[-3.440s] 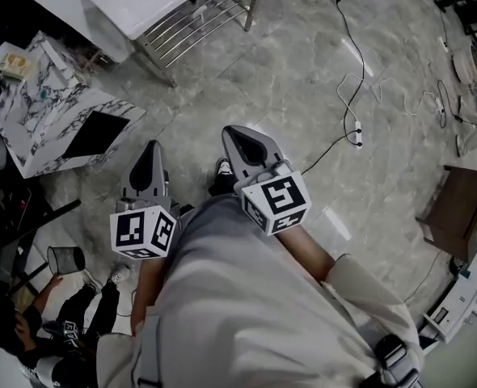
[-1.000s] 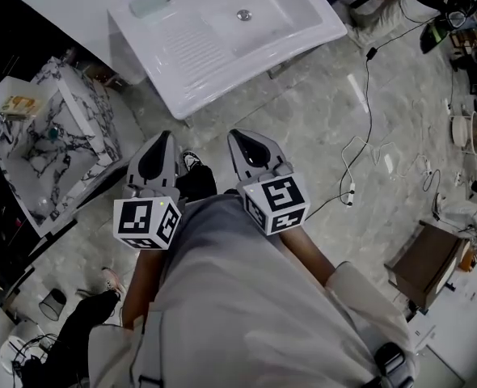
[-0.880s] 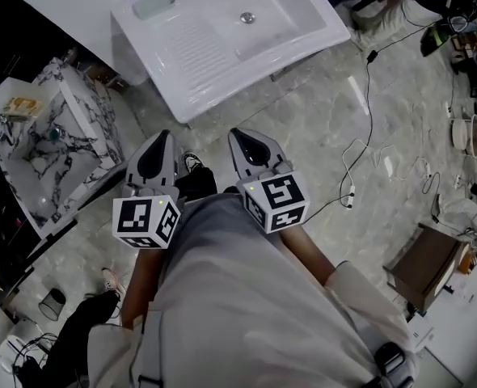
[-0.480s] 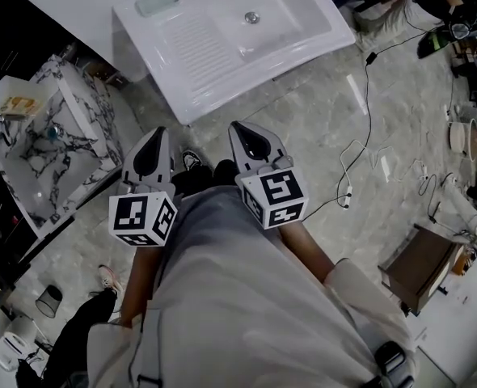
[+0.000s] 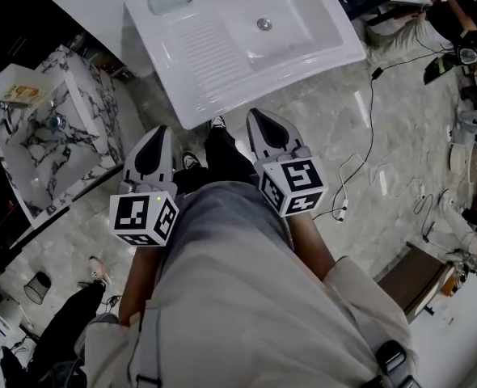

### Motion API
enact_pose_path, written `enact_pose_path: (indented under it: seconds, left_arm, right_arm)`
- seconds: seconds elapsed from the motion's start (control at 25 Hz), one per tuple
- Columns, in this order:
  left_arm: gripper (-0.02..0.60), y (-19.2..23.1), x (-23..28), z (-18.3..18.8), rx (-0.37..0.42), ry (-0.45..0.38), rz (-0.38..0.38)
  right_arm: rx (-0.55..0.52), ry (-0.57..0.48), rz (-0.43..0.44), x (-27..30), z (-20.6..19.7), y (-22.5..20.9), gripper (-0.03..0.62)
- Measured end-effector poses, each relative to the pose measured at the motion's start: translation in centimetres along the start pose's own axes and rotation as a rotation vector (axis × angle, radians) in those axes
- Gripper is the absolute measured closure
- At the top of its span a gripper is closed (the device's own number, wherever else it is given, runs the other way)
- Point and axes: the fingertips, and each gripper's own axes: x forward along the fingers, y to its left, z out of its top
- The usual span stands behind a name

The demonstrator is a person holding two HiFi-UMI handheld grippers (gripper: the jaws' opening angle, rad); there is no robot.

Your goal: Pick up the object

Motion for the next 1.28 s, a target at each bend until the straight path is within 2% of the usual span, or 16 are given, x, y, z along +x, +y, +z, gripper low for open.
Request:
enact_pose_path:
  seconds: [0.52,1.0,1.28]
  left_arm:
    - [0.575,0.6,4.9,3.4,-0.002,-0.029,0.094]
    - [0.575,0.3,9.5,4.4,0.001,-0.028,0.155]
    - [0.575,0.5,11.1,4.6,-0.019,-0.029,0.192]
  right_arm:
    - [-0.11,-0.012,0.136,5.7,5.6,-2.9,0.583]
    - [-0.157,0.038,0.222,9.8,7.2,-5.9,0.583]
    - [-0.149,0.054,0.262,12.0,7.9,-7.0,0.583]
